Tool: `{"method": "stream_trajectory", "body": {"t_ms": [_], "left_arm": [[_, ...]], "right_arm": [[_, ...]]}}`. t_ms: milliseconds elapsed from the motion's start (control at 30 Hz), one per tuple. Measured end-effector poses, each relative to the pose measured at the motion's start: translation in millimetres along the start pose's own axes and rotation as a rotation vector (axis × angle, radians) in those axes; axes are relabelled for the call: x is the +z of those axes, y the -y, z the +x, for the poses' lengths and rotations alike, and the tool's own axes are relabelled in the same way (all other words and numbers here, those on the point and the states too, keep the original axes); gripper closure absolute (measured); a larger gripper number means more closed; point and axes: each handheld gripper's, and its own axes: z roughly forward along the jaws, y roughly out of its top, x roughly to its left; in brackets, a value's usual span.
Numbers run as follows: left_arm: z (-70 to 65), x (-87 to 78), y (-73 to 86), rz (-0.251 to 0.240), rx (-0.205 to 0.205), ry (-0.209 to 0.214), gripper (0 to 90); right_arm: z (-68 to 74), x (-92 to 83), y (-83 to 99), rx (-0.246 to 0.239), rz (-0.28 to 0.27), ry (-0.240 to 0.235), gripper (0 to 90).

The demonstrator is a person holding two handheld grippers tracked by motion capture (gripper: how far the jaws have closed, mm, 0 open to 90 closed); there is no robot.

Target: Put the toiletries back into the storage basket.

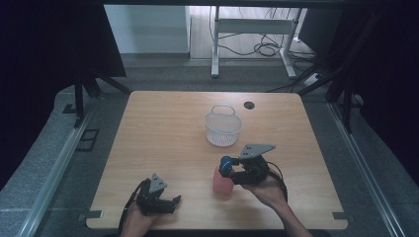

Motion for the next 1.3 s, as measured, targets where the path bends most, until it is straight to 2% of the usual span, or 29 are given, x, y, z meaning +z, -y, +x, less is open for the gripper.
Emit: {"method": "stream_trajectory", "body": {"t_ms": [133, 300, 467, 967, 1300], "left_arm": [[0.0, 0.0, 0.0, 0.0, 0.0, 0.0, 11.2], [0.0, 0.0, 0.0, 0.0, 0.0, 0.0, 11.1], [0.0, 0.0, 0.0, 0.0, 0.0, 0.0, 11.1], [0.1, 0.0, -0.1, 0.0, 0.001, 0.0, 11.1], [0.1, 0.0, -0.1, 0.0, 0.001, 0.001, 11.1]], "right_arm": [[1.3, 1.5, -0.8, -0.007, 0.011, 0.006, 51.0], [5.5, 0.2, -2.3, -0.024, 0.019, 0.039, 52.5], [6.1, -0.6, -4.1, -0.027, 0.032, 0.043, 52.5], [-2.0, -15.2, -25.3, -0.01, 0.021, 0.033, 52.6], [-10.0, -25.0, -40.8, -0.002, 0.015, 0.052, 52.6]]}}
